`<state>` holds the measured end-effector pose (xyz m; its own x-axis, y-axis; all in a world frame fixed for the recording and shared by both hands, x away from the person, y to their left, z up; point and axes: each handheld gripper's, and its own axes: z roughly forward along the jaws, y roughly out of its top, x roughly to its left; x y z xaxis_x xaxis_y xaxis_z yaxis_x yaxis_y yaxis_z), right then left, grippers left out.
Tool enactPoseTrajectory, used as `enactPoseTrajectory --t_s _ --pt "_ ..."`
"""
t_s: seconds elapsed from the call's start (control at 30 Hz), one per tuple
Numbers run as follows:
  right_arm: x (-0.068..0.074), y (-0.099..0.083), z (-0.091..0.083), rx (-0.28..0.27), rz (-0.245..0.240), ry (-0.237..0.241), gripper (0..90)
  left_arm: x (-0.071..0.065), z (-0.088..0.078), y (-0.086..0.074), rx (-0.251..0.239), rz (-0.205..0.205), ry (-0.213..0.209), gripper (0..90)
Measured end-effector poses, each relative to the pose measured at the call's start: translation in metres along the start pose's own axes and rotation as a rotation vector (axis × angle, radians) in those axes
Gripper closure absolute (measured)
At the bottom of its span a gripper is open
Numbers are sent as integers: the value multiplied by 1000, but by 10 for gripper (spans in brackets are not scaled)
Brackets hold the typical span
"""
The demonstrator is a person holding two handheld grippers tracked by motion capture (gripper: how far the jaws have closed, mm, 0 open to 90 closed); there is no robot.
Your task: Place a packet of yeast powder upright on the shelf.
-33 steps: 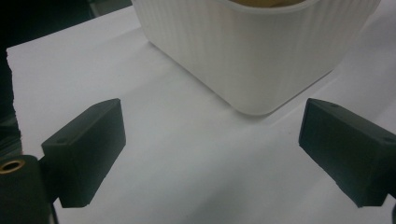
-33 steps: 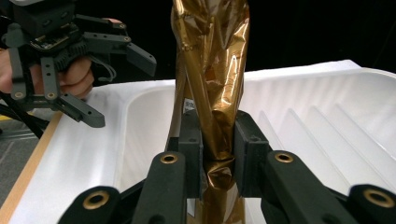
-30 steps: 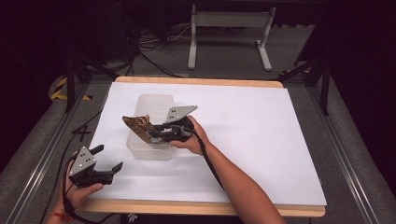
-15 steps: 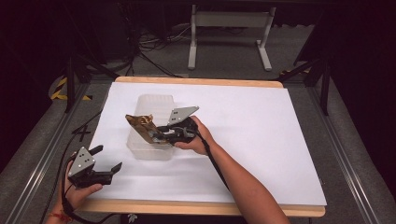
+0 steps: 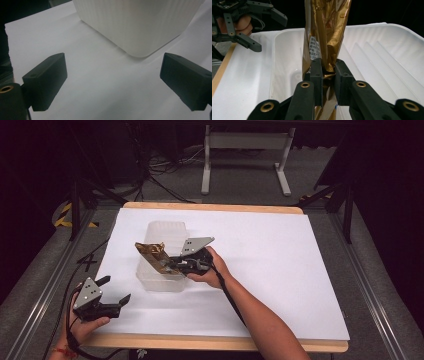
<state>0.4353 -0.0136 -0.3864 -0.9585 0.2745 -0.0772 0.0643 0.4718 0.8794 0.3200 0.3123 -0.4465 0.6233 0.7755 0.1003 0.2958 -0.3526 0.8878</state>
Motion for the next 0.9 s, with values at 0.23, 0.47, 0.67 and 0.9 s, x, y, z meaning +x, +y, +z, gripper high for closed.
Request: enactPoseTrajectory --t_s 0.23,0.47,0.67,0.9 --pt "1 -3 2 -18 6 6 822 -1 1 0 6 7 -1 82" --pt "1 7 14 -65 28 17 838 0 0 1 -5 2 -4 82" --pt "3 12 21 -122 33 27 834 0 0 1 -11 4 -8 82" --pt "-2 -8 20 -115 70 45 832 0 -1 1 -14 1 -7 82"
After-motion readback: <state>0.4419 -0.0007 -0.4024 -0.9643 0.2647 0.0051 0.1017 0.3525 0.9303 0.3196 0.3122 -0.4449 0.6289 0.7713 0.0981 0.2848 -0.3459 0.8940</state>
